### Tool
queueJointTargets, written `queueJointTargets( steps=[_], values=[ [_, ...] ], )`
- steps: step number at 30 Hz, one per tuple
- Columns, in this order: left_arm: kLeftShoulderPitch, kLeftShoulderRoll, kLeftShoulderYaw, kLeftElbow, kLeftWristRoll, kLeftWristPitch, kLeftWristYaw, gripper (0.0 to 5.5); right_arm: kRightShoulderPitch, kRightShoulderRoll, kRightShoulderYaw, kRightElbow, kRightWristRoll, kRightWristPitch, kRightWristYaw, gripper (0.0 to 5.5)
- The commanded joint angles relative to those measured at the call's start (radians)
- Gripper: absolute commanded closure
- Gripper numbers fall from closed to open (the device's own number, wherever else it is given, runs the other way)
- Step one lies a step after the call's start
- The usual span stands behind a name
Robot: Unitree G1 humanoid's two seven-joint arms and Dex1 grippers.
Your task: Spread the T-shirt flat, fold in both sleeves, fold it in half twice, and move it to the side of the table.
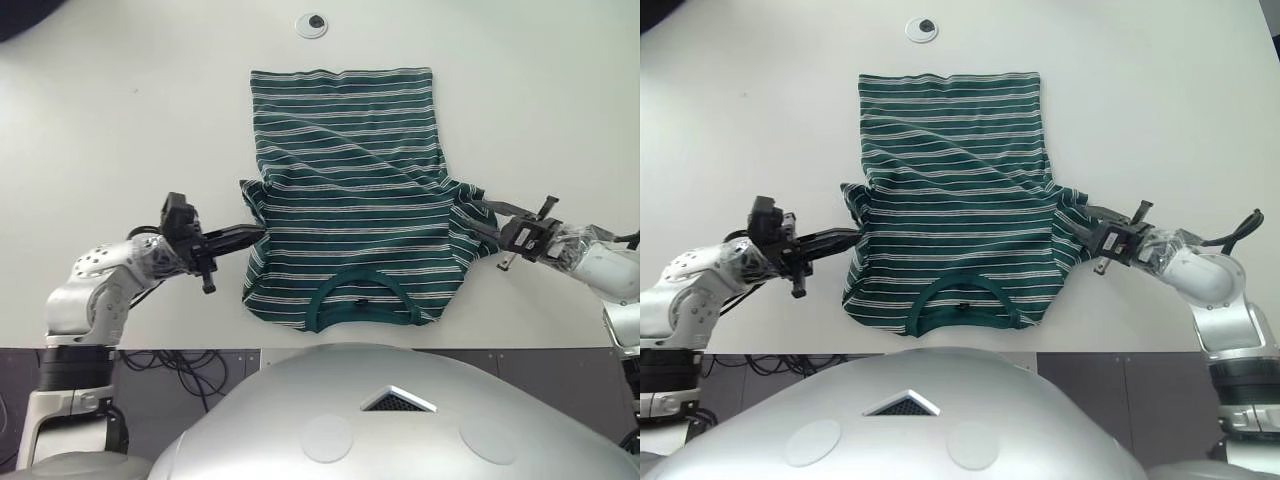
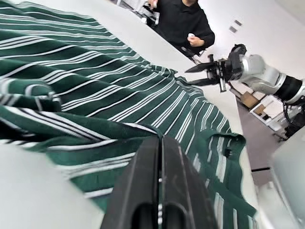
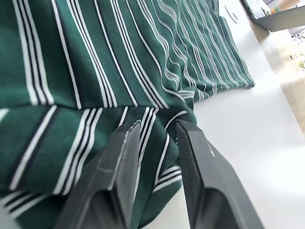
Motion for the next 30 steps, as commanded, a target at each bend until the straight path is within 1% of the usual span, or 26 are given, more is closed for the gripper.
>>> queueJointTargets(
  steps=[1, 4, 8, 10, 11, 13, 15, 18, 21, 24, 30],
  values=[
    [-0.052, -0.076, -0.054, 0.021, 0.049, -0.024, 0.044, 5.49, -0.016, 0.014, -0.015, -0.023, 0.046, 0.021, 0.030, 4.14],
    [-0.073, -0.120, -0.071, 0.037, 0.061, -0.029, 0.067, 5.49, -0.002, 0.012, -0.029, -0.028, 0.079, 0.029, 0.042, 4.14],
    [-0.081, -0.147, -0.095, 0.054, 0.095, -0.047, 0.076, 5.49, 0.016, 0.011, -0.057, -0.032, 0.101, 0.050, 0.042, 4.14],
    [-0.086, -0.156, -0.109, 0.067, 0.142, -0.098, 0.090, 5.49, 0.056, 0.011, -0.075, -0.057, 0.162, 0.106, 0.065, 4.14],
    [-0.086, -0.156, -0.113, 0.070, 0.160, -0.115, 0.095, 5.49, 0.087, 0.009, -0.090, -0.083, 0.213, 0.149, 0.083, 4.14],
    [-0.078, -0.153, -0.118, 0.067, 0.173, -0.127, 0.092, 5.20, 0.157, 0.000, -0.147, -0.165, 0.385, 0.299, 0.128, 4.14],
    [-0.068, -0.158, -0.115, 0.042, 0.174, -0.138, 0.101, 4.84, 0.214, -0.011, -0.210, -0.214, 0.559, 0.496, 0.155, 4.14],
    [-0.074, -0.178, -0.101, -0.019, 0.169, -0.157, 0.137, 4.41, 0.276, -0.022, -0.250, -0.218, 0.683, 0.692, 0.199, 4.14],
    [-0.079, -0.184, -0.114, -0.082, 0.271, -0.275, 0.198, 3.99, 0.270, -0.009, -0.263, -0.198, 0.707, 0.817, 0.178, 4.14],
    [-0.067, -0.185, -0.115, -0.130, 0.328, -0.370, 0.233, 3.99, 0.254, 0.002, -0.281, -0.178, 0.700, 0.888, 0.152, 4.14],
    [-0.025, -0.172, -0.104, -0.185, 0.312, -0.417, 0.240, 3.99, 0.232, 0.023, -0.273, -0.152, 0.671, 0.944, 0.152, 4.14]
  ],
)
